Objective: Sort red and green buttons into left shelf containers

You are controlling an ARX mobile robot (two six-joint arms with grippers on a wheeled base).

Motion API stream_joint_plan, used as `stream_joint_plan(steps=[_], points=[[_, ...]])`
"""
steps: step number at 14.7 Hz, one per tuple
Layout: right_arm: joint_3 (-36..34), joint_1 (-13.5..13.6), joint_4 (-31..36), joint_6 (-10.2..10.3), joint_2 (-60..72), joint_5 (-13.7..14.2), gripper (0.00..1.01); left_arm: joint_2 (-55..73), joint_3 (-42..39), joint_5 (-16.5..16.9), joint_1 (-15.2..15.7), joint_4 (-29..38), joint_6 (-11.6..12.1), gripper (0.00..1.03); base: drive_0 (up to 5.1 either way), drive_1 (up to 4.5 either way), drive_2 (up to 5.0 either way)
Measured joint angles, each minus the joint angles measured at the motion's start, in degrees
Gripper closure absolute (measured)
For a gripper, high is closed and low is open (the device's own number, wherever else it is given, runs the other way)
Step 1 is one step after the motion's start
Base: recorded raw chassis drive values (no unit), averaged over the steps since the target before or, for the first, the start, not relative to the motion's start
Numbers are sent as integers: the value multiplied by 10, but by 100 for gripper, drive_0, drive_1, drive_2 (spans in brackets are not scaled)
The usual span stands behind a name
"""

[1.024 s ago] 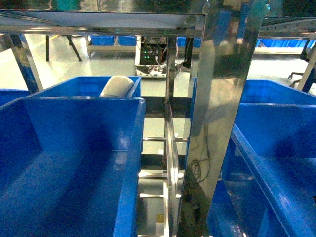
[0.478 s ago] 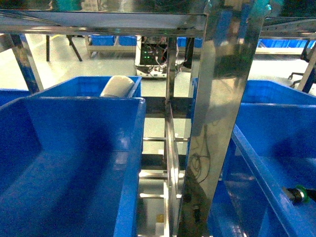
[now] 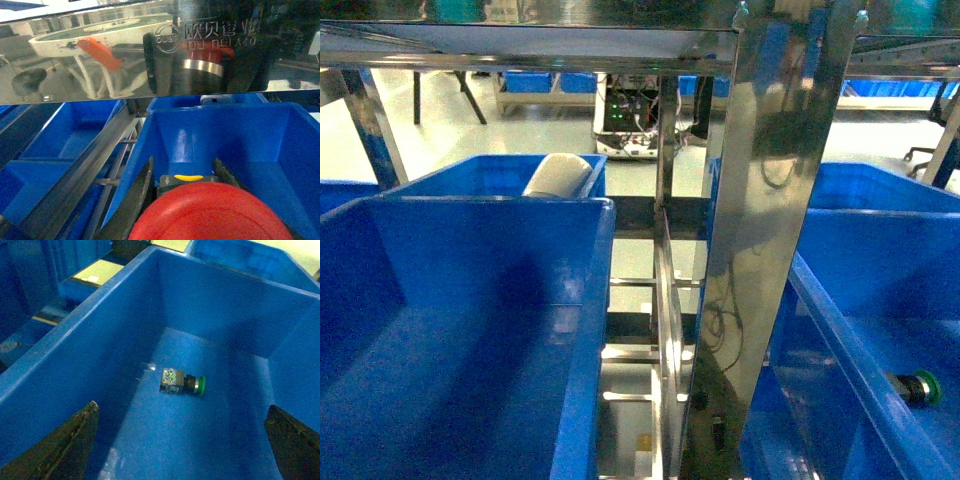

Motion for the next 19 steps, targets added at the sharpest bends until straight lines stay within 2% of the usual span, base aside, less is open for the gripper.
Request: stream_joint_plan(steps=[2,5,6,8,11,15,17,19], points=[[-46,-37,-83,41,-164,-25,3,0,0,0,0,0,0,76,0,0,0],[-91,-114,-286,94,-476,-86,3,0,0,0,0,0,0,76,0,0,0],[-103,-112,-299,103,-546,-87,3,0,0,0,0,0,0,76,0,0,0],[-105,-93,-301,106,-581,-87,3,0,0,0,0,0,0,76,0,0,0],[-106,-91,-300,109,-581,-85,3,0,0,0,0,-1,0,76,0,0,0],[-106,-91,-300,109,-581,-84,3,61,12,23,47,-4,-27,76,0,0,0],[-106,-91,-300,109,-581,-84,3,83,28,26,32,-21,-29,76,0,0,0],[-106,-91,-300,109,-581,-84,3,85,29,10,6,-71,-31,76,0,0,0]])
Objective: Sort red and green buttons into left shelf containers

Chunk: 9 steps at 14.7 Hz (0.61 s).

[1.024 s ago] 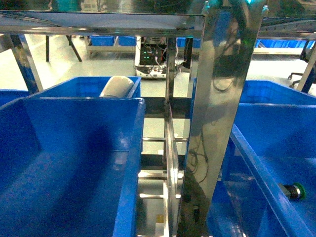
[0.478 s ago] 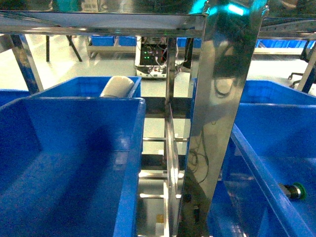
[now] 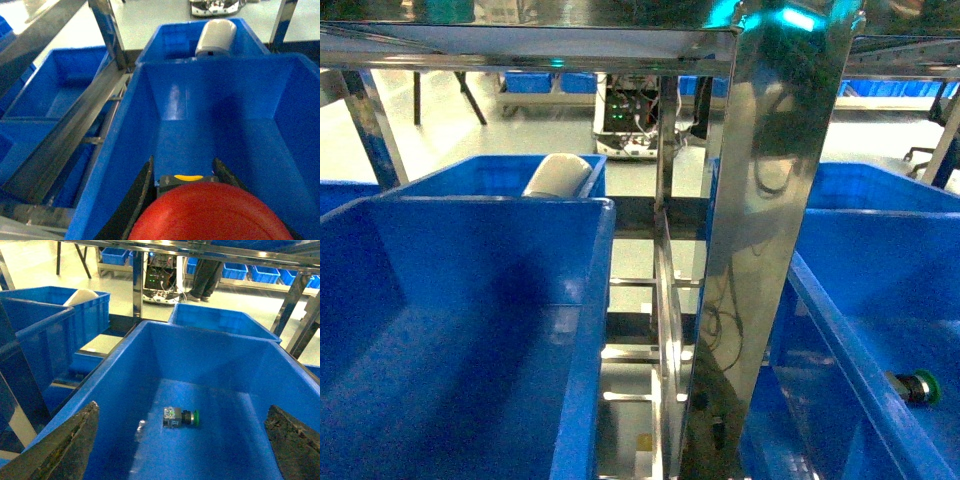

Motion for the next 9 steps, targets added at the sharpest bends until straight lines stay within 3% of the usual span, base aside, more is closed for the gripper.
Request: stream_joint_plan(steps=[2,4,6,9], points=[[0,0,0,0,0,0,3,33,0,-14,-40,-11,-6,76,0,0,0],[0,0,0,0,0,0,3,137,9,-9,-78,27,-9,76,0,0,0],[0,0,0,0,0,0,3,231,34,-16,-75,76,-10,76,0,0,0],[0,0,0,0,0,0,3,344,63,0,-53,108,-20,76,0,0,0]])
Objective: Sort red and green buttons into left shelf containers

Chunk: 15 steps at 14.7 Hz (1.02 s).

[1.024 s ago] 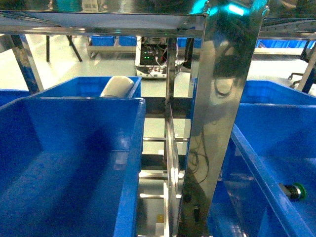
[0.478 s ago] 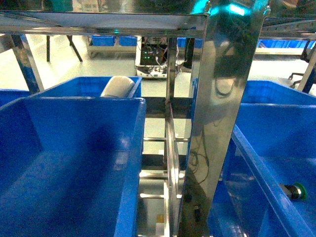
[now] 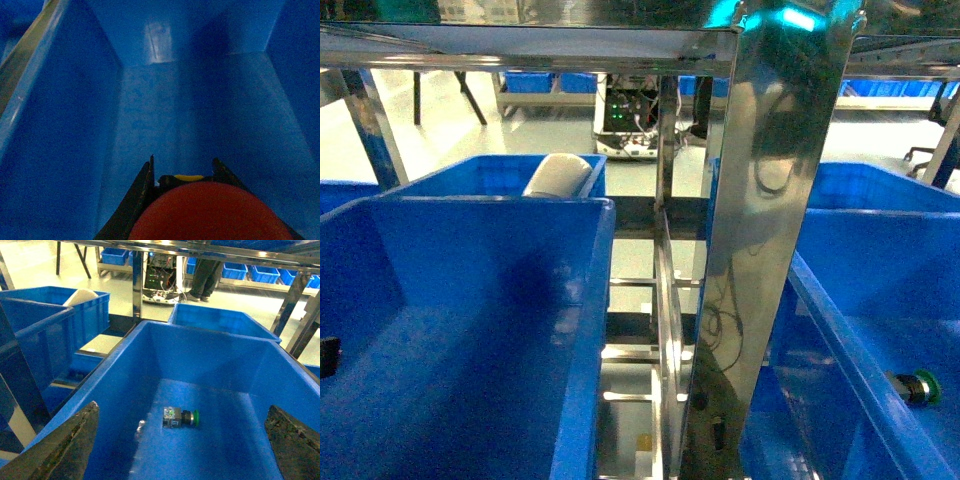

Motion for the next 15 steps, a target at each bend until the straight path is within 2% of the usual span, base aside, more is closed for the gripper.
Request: stream_joint_plan(steps=[3,6,8,10,11,12,13,15], points=[[0,0,0,0,0,0,3,91,21,24,27,28,-10,76,0,0,0],[0,0,0,0,0,0,3,214,62,28,43,52,-3,75,0,0,0],[-1,0,0,0,0,0,3,226,67,27,47,56,-1,48,0,0,0],[-1,0,0,0,0,0,3,225,67,27,48,62,-1,28,0,0,0],[-1,0,0,0,0,0,3,214,64,34,48,62,-4,12,0,0,0],[-1,0,0,0,0,0,3,200,60,37,45,63,-4,3,0,0,0],[-1,0,0,0,0,0,3,185,51,40,41,61,-9,6,0,0,0],[-1,0,0,0,0,0,3,170,18,47,35,55,-36,5,0,0,0]])
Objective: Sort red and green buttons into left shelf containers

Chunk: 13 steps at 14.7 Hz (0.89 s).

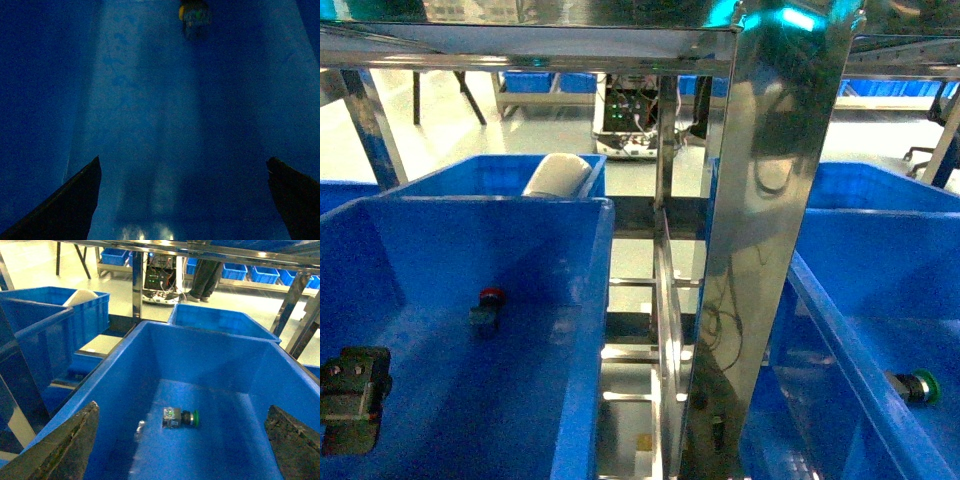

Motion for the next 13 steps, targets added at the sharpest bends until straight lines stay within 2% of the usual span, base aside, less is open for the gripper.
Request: stream_joint_plan(steps=[2,7,11,13], points=[[0,0,0,0,0,0,3,-35,-26,4,-5,-6,-24,5,0,0,0],[0,0,0,0,0,0,3,-143,-61,15,5,-35,-49,5,0,0,0],[0,0,0,0,0,0,3,-403,-96,22,46,-145,-58,5,0,0,0],[0,0,0,0,0,0,3,-535,-82,17,49,-228,-58,5,0,0,0]])
